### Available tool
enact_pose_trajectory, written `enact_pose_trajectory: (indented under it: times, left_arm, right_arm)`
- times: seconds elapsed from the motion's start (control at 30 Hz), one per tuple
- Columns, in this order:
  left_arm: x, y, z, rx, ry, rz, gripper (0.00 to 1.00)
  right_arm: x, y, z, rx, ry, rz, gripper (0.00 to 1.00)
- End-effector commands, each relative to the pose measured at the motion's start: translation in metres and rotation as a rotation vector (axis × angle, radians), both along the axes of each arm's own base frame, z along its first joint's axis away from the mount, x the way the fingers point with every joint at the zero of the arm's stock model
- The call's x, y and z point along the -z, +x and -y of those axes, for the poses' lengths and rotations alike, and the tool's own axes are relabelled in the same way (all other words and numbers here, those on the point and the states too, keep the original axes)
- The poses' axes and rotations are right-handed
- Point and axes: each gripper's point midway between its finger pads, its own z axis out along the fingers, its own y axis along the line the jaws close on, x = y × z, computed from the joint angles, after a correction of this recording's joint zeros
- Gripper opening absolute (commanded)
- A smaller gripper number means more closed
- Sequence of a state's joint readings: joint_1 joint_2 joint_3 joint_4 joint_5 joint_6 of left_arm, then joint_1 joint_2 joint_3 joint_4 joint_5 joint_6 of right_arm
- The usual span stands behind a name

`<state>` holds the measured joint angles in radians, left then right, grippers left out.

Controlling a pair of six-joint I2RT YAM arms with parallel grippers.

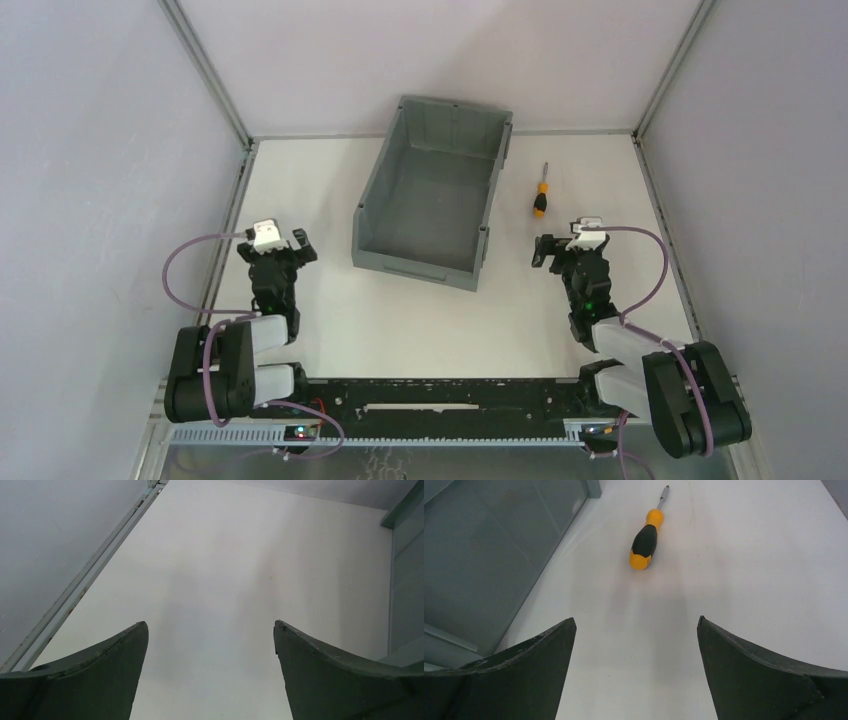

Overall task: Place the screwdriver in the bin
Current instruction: Pick up the screwdriver from the center of the board.

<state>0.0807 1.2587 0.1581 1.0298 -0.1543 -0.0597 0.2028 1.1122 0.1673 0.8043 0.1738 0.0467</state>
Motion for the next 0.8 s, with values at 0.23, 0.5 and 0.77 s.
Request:
enact_pose_trajectory:
  times: [0.23, 0.5, 0.77]
  left_arm:
    - [-0.020, 0.008, -0.001, -0.004, 0.026, 0.055, 1.00]
    - [-0.020, 0.008, -0.001, -0.002, 0.027, 0.055, 1.00]
    - [-0.020, 0.008, -0.001, -0.003, 0.027, 0.055, 1.00]
  right_arm:
    - [-0.017, 0.008, 0.000, 0.002, -0.012, 0.044, 1.00]
    - [-0.018, 0.010, -0.003, -0.012, -0.016, 0.030, 1.00]
    - [-0.067, 0.017, -0.004, -0.004, -0.001, 0.032, 0.99]
